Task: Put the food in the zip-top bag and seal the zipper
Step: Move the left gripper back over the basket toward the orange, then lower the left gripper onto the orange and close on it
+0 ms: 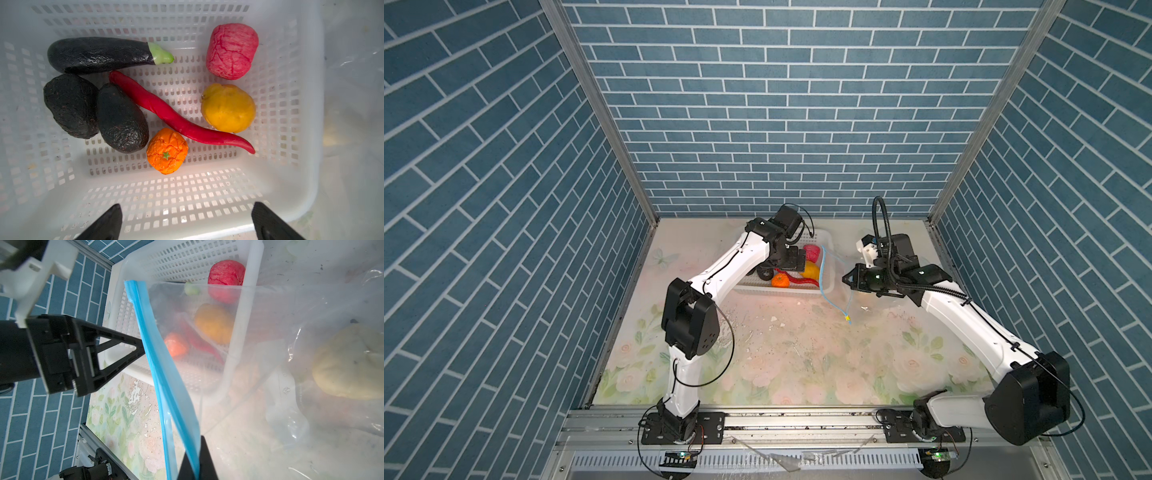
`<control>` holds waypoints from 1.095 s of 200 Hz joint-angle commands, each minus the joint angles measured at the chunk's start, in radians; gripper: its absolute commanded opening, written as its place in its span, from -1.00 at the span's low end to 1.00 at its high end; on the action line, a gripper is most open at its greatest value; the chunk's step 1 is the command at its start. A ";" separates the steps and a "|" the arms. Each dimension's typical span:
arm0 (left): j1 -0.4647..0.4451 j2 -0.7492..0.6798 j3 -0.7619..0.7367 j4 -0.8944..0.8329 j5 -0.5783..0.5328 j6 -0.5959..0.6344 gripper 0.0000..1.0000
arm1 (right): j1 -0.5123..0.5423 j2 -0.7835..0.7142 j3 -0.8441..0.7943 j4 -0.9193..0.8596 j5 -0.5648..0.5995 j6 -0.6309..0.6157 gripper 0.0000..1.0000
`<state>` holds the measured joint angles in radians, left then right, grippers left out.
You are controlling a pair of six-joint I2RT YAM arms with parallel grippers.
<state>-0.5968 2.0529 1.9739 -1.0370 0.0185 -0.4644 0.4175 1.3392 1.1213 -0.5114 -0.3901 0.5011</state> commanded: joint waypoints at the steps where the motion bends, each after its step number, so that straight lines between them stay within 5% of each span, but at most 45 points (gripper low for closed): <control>1: 0.002 0.076 0.079 -0.146 -0.024 -0.005 0.95 | -0.003 0.011 0.003 -0.005 0.005 0.019 -1.00; 37: 0.008 0.153 0.153 -0.191 -0.046 0.005 0.91 | -0.003 0.013 -0.001 -0.001 0.002 0.021 -1.00; 56: 0.021 0.178 0.155 -0.192 -0.045 -0.001 0.71 | -0.003 0.014 -0.003 0.003 -0.001 0.021 -1.00; 219: 0.025 0.311 0.156 -0.147 -0.029 -0.014 0.73 | -0.003 0.044 -0.007 0.019 -0.018 0.028 -1.00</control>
<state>-0.5755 2.3375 2.1143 -1.1793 -0.0174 -0.4755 0.4175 1.3720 1.1213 -0.5068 -0.4007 0.5014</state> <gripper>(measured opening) 0.860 0.048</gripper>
